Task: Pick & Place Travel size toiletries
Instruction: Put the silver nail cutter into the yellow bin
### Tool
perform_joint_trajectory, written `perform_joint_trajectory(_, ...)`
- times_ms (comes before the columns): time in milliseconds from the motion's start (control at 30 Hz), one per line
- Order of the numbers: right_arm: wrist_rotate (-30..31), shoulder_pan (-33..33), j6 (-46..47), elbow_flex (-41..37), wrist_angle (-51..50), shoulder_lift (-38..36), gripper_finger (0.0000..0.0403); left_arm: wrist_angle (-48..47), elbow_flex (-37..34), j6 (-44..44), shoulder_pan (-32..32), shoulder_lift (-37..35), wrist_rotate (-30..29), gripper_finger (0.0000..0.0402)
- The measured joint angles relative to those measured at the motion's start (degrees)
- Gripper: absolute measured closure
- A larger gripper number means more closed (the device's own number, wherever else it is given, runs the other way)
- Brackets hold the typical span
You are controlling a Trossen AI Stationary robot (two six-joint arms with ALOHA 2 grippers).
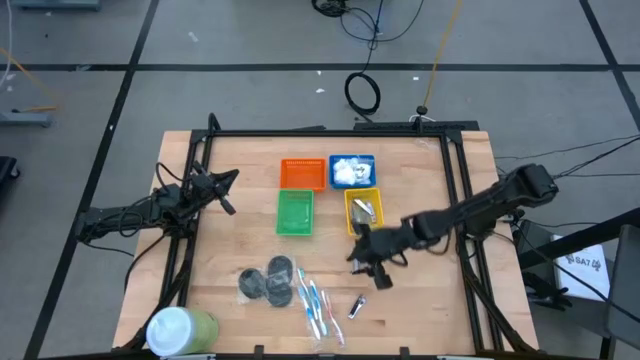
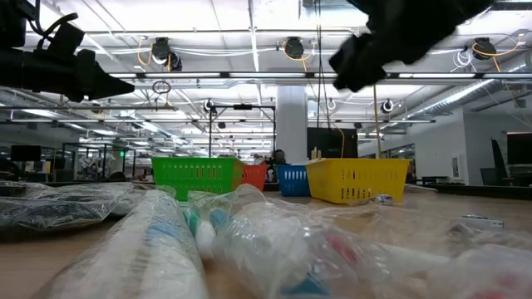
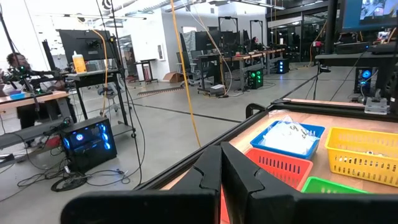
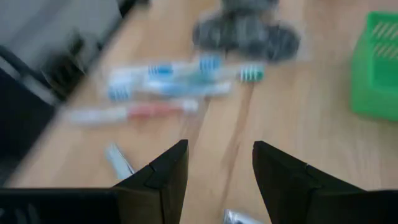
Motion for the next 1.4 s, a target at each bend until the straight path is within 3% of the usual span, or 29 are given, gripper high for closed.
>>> perform_joint_trajectory(133,6.2,3.4,0.6,-2.9,0.3,3.4,0.0236,0.0,0.0,0.0,0.0,0.0,0.0,0.0401)
perform_joint_trajectory(467,14.0,3.1,0.6,-5.6,9.0,10.5,0.0236,0.0,0.0,0.0,0.0,0.0,0.0,0.0401)
perform_joint_trajectory(667,12.6,3.3,3.0,-5.6,7.5,12.9,0.0236,0.0,0.0,0.0,0.0,0.0,0.0,0.0401)
perform_joint_trajectory(1100,13.0,10.5,24.1,-5.6,-12.5,3.9,0.0236,0.0,0.0,0.0,0.0,0.0,0.0,0.0401)
perform_joint_trajectory(1333,21.9,12.0,27.8,-5.5,-19.1,-0.4,0.0236,0.0,0.0,0.0,0.0,0.0,0.0,0.0401)
perform_joint_trajectory(1400,22.0,11.9,28.2,-5.8,-19.7,-0.4,0.0236,0.0,0.0,0.0,0.0,0.0,0.0,0.0401)
